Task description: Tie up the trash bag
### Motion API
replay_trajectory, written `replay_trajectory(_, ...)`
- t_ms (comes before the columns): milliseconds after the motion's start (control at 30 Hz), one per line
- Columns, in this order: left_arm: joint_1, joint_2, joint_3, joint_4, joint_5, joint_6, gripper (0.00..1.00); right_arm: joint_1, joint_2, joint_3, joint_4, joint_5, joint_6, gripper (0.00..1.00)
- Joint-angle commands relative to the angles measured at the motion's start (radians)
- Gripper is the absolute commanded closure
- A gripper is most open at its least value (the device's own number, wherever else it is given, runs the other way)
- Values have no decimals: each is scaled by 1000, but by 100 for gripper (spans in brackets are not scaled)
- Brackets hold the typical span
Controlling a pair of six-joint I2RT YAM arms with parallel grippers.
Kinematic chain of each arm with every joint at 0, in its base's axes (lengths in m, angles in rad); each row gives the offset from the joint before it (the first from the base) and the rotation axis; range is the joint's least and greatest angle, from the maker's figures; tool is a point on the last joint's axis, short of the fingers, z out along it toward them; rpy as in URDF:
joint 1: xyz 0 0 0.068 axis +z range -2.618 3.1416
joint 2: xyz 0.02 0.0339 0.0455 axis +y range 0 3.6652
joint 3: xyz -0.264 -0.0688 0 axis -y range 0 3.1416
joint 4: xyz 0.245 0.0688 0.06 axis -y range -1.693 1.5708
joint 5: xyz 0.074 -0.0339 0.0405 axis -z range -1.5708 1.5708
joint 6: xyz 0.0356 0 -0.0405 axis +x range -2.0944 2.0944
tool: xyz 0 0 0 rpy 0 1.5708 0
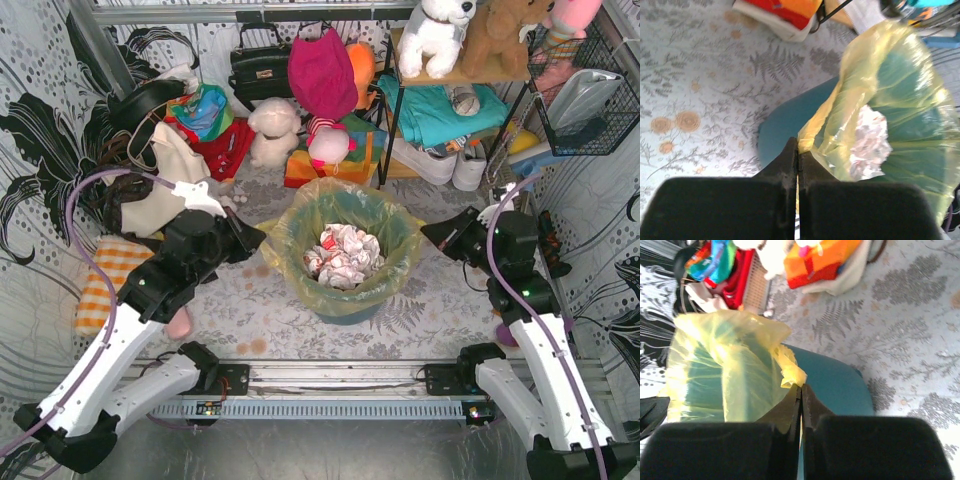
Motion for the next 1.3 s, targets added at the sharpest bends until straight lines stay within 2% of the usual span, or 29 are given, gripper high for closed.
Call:
replay_trajectory(0, 4, 4, 107, -18, 20, 47, 100, 2, -14, 74, 67, -52, 12, 100)
replay_trajectory(233, 4, 50, 198, -4, 102, 72, 100, 2, -6, 139, 123, -110, 26, 100)
replay_trajectory(433, 4, 83, 212, 51, 161, 83, 100, 1, 20, 159, 197, -198, 44, 100)
replay_trajectory(533, 4, 106, 194, 46, 164, 87, 100, 2, 40, 174, 101, -148, 22, 100)
replay_trajectory(567, 4, 107, 186, 45, 165, 88, 100, 2, 50, 185, 19, -96, 14, 100)
replay_trajectory(633, 4, 108, 171, 47, 163, 85, 100, 2, 68, 202, -106, 10, -4, 83)
replay_trajectory(700, 5, 107, 162, 50, 163, 83, 100, 2, 84, 183, -175, 35, -12, 71)
replay_trajectory(867, 4, 113, 168, 44, 166, 85, 100, 2, 121, 43, -89, -53, 7, 53)
replay_trajectory(1033, 5, 119, 163, 31, 166, 85, 100, 2, 161, -46, 36, -169, 54, 46)
replay_trajectory(1267, 4, 129, 169, 29, 174, 86, 100, 2, 202, -134, 136, -245, 97, 54)
